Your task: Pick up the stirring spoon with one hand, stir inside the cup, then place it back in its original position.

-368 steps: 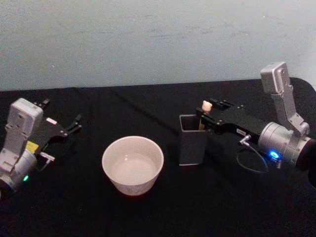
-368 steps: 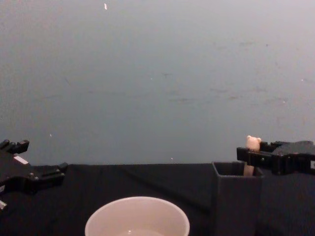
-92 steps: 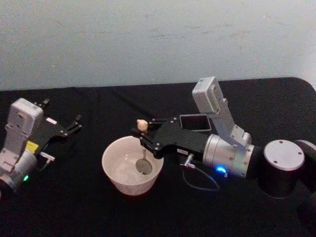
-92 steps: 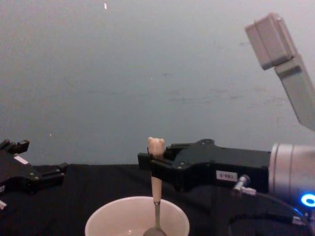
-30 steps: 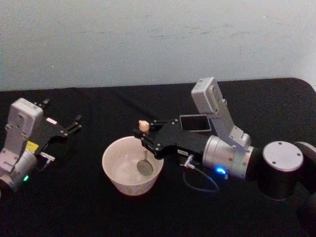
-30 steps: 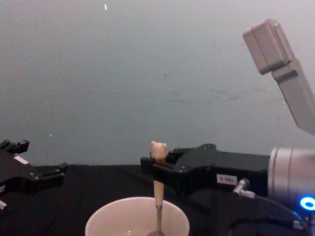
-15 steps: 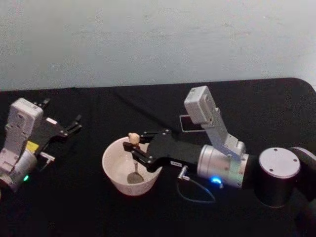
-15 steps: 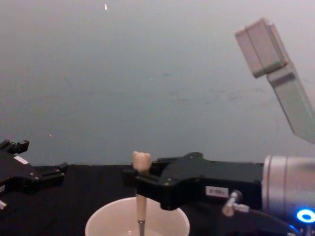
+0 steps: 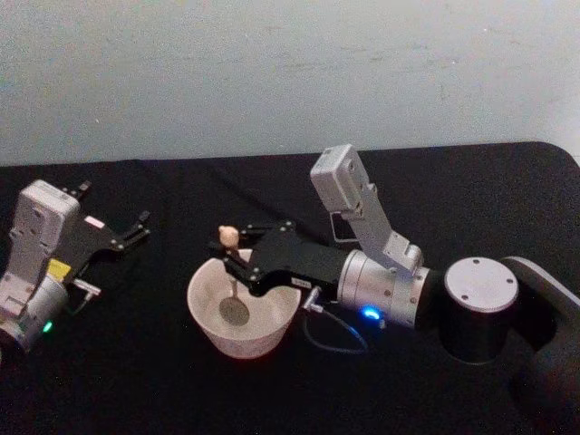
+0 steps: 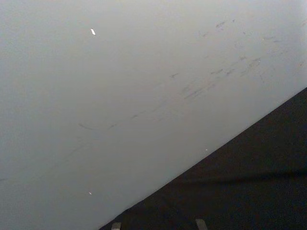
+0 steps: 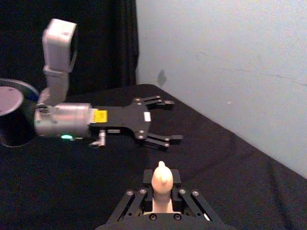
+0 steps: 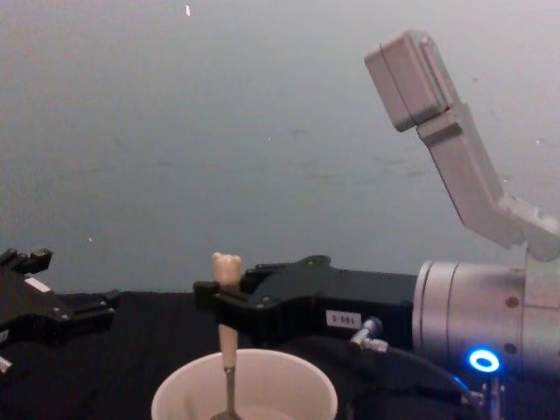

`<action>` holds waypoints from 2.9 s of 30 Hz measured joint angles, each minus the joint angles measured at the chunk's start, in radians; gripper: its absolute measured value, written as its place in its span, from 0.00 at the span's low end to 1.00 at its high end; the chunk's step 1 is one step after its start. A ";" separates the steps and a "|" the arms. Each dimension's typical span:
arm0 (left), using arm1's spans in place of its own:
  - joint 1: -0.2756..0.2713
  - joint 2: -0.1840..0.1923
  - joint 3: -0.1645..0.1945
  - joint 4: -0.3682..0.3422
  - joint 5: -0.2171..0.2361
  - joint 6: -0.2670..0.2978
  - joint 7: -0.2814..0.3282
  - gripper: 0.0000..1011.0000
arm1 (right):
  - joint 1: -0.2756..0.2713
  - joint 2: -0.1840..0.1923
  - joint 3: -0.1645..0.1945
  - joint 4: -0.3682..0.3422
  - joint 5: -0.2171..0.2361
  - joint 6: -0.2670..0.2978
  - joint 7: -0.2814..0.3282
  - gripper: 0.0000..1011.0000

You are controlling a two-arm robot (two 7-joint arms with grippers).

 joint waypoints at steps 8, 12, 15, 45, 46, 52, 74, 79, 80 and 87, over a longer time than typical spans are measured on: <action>0.000 0.000 0.000 0.000 0.000 0.000 0.000 0.99 | 0.011 -0.008 0.026 0.026 -0.006 0.000 -0.017 0.21; 0.000 0.000 0.000 0.000 0.000 0.000 0.000 0.99 | 0.000 0.005 0.039 0.011 0.001 0.006 -0.016 0.21; 0.000 0.000 0.000 0.000 0.000 0.000 0.000 0.99 | -0.013 0.018 0.047 -0.008 0.010 0.012 -0.013 0.21; 0.000 0.000 0.000 0.000 0.000 0.000 0.000 0.99 | -0.022 0.042 0.124 -0.118 0.135 0.145 -0.083 0.21; 0.000 0.000 0.000 0.000 0.000 0.000 0.000 0.99 | -0.022 0.043 0.126 -0.121 0.140 0.147 -0.085 0.21; 0.000 0.000 0.000 0.000 0.000 0.000 0.000 0.99 | -0.017 0.049 0.141 -0.142 0.171 0.156 -0.101 0.21; 0.000 0.000 0.000 0.000 0.000 0.000 0.000 0.99 | -0.032 0.141 0.231 -0.216 0.307 0.146 -0.133 0.21; 0.000 0.000 0.000 0.000 0.000 0.000 0.000 0.99 | -0.042 0.171 0.249 -0.222 0.329 0.135 -0.131 0.21; 0.000 0.000 0.000 0.000 0.000 0.000 0.000 0.99 | -0.044 0.176 0.252 -0.223 0.333 0.133 -0.131 0.21; 0.000 0.000 0.000 0.000 0.000 0.000 0.000 0.99 | -0.066 0.219 0.274 -0.237 0.357 0.114 -0.136 0.21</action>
